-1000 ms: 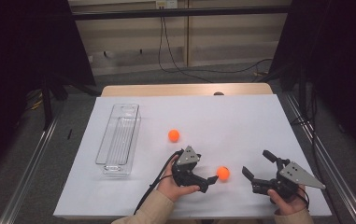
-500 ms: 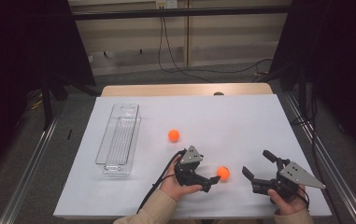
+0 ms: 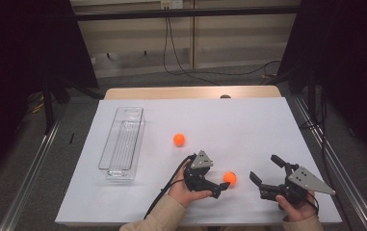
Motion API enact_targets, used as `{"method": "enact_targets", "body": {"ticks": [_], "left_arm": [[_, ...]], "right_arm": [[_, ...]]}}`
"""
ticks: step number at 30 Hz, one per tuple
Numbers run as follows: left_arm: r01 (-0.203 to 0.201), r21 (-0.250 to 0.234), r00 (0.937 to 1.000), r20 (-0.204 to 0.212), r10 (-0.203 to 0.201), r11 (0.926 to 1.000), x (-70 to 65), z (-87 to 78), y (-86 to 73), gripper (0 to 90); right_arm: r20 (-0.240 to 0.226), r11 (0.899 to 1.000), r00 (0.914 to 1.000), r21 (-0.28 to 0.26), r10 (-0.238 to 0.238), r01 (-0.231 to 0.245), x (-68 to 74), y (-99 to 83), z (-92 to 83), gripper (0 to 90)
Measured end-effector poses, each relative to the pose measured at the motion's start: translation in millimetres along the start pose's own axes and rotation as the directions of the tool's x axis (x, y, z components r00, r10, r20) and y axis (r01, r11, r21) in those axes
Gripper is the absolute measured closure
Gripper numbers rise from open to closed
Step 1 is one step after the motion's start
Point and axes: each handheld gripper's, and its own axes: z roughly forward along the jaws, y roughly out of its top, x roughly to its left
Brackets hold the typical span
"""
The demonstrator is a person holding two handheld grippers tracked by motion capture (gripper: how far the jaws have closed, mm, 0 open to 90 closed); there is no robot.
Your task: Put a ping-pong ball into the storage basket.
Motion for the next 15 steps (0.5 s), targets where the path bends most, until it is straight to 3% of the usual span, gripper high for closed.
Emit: {"method": "enact_targets", "body": {"ticks": [15], "left_arm": [[-0.006,0.021,1.0,-0.006,0.006,0.9998,-1.6,5.3,2.7,6.1]], "right_arm": [[-0.002,1.0,1.0,-0.002,0.0,0.0,-0.4,0.0,0.0,4.1]]}}
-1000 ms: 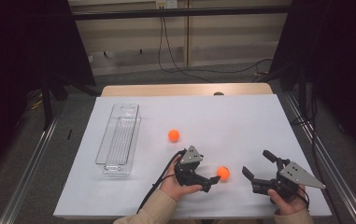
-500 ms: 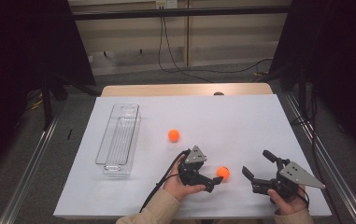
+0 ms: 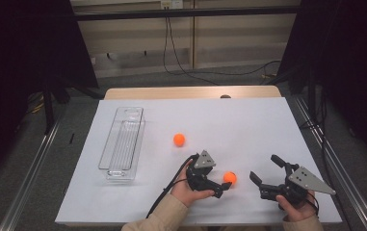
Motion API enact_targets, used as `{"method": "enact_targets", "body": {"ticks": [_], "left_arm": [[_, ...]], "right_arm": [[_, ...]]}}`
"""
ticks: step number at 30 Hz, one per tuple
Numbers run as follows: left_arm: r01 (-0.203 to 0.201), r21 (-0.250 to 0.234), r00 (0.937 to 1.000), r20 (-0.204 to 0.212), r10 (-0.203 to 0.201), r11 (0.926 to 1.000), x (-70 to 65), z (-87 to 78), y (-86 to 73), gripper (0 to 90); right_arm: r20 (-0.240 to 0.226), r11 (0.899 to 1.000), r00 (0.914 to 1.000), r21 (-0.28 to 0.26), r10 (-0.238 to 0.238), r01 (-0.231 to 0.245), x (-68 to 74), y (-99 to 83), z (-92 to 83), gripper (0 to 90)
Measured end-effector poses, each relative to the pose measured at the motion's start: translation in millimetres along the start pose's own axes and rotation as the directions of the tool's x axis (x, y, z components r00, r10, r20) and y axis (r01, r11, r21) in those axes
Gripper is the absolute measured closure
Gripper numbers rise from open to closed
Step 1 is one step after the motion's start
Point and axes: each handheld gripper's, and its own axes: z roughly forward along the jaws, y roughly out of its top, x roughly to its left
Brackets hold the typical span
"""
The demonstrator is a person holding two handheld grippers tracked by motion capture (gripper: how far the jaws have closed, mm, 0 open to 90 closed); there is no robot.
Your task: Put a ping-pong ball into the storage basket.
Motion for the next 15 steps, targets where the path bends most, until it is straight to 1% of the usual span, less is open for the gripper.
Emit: {"method": "enact_targets", "body": {"ticks": [7,11,15], "left_arm": [[-0.002,0.012,1.0,-0.004,0.002,0.9999,-0.1,1.7,0.7,6.5],[-0.002,0.01,1.0,-0.005,0.002,1.0,-1.5,3.1,1.6,6.6],[-0.013,0.019,0.9999,0.0,0.013,0.9997,-2.4,4.4,2.4,7.2]], "right_arm": [[0.0,1.0,1.0,0.0,0.001,-0.001,0.2,0.2,0.4,4.1],[0.0,1.0,1.0,-0.001,0.001,-0.001,0.1,0.1,0.3,4.1],[0.001,1.0,1.0,-0.002,0.003,-0.003,0.1,0.2,0.5,4.1]]}}
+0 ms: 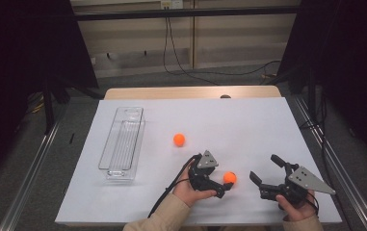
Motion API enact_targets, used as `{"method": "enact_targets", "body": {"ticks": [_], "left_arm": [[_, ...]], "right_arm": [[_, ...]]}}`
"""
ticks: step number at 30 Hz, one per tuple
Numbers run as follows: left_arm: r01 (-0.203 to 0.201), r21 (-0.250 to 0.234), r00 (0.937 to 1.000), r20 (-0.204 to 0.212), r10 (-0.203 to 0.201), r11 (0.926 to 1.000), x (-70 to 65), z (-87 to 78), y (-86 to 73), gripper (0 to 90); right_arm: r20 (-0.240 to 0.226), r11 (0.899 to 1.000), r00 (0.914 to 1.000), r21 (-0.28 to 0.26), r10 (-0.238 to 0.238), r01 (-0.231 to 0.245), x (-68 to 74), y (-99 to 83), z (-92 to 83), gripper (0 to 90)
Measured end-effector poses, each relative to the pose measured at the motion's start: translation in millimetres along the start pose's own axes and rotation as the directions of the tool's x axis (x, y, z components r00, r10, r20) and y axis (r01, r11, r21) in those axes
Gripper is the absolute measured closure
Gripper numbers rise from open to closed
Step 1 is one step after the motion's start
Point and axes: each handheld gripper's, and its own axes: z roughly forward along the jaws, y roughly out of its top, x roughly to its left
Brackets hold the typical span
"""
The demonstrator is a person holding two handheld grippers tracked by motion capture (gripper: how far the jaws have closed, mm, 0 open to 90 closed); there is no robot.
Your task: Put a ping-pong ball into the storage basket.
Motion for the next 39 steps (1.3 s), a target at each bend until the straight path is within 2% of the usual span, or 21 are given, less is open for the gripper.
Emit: {"method": "enact_targets", "body": {"ticks": [20,39], "left_arm": [[-0.006,0.013,1.0,0.006,0.006,0.9999,-1.1,7.9,1.3,9.8],[-0.025,0.048,0.9996,0.015,0.024,0.9985,-2.9,13.2,3.6,18.7]], "right_arm": [[-0.002,1.0,1.0,0.005,-0.004,0.004,-0.3,-0.2,0.2,4.1],[0.002,1.0,1.0,0.008,0.0,0.0,-0.5,-0.3,0.3,4.2]]}}
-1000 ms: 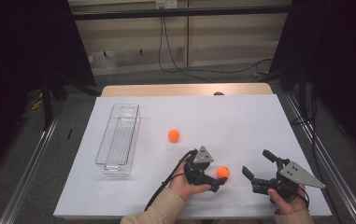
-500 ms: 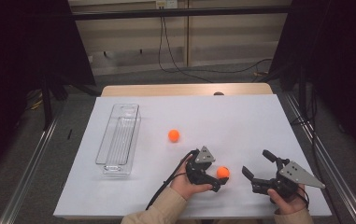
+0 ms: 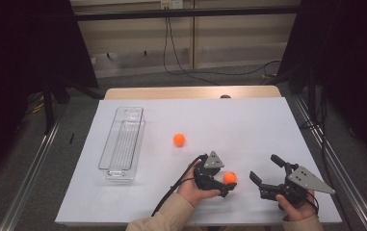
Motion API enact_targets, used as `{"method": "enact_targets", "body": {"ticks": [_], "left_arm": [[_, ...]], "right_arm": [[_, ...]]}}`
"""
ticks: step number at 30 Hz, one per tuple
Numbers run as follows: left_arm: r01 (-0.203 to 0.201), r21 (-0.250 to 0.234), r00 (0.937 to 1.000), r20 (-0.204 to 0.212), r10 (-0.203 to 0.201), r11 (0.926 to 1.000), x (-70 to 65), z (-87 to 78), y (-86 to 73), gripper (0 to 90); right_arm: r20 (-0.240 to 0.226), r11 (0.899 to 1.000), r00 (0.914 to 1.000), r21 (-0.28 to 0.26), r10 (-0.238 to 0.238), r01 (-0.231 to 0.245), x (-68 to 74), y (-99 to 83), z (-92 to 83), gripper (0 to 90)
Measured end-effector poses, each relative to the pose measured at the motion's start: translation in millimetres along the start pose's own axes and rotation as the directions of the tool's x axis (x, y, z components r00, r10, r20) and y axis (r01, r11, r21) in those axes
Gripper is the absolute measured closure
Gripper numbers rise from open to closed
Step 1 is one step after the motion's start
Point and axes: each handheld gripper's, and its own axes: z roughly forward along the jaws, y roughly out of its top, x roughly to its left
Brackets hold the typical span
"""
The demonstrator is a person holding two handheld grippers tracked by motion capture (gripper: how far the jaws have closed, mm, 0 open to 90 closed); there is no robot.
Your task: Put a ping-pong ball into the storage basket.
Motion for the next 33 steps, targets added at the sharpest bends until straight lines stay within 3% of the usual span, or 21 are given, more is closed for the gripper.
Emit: {"method": "enact_targets", "body": {"ticks": [33], "left_arm": [[-0.045,0.045,0.999,0.001,0.045,0.998,-5.1,11.2,4.3,37.5]], "right_arm": [[0.0,1.0,1.0,0.002,-0.001,0.001,-0.5,-0.1,-0.2,4.4]]}}
